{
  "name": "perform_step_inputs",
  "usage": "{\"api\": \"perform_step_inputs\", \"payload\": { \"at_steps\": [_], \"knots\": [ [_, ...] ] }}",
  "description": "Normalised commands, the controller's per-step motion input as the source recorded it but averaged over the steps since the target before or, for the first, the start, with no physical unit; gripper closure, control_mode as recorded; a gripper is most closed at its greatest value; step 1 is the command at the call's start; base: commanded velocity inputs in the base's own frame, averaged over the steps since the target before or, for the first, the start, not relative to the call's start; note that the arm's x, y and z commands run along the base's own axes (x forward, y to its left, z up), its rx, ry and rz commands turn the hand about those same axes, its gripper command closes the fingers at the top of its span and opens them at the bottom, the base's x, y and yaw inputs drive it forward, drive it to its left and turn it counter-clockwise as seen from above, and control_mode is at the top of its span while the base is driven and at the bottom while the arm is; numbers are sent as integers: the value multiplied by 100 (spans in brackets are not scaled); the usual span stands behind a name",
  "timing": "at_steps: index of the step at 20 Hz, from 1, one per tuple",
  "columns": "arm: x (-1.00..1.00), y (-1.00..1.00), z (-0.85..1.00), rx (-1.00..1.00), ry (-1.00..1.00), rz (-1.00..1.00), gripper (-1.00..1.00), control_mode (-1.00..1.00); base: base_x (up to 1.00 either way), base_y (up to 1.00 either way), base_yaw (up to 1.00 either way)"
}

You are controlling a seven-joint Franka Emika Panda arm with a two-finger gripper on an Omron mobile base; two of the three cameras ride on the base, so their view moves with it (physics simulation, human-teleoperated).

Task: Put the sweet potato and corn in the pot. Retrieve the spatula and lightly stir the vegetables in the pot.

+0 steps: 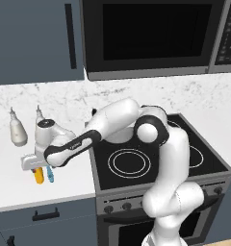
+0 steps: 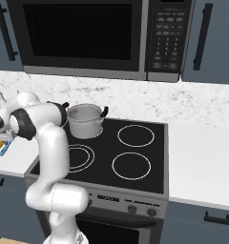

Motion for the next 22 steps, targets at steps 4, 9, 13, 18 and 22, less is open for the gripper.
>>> {"api": "perform_step_inputs", "payload": {
  "at_steps": [4,9,13,18,22],
  "knots": [
    [36,55,-11,0,0,-13,-100,-100,0,0,0],
    [20,17,-8,0,5,-8,-100,-100,0,0,0],
    [9,-7,-10,0,3,-5,-100,-100,0,0,0],
    [1,-42,-4,0,1,-2,-100,-100,0,0,0],
    [4,-34,-16,0,0,-2,-100,-100,0,0,0]
  ]
}}
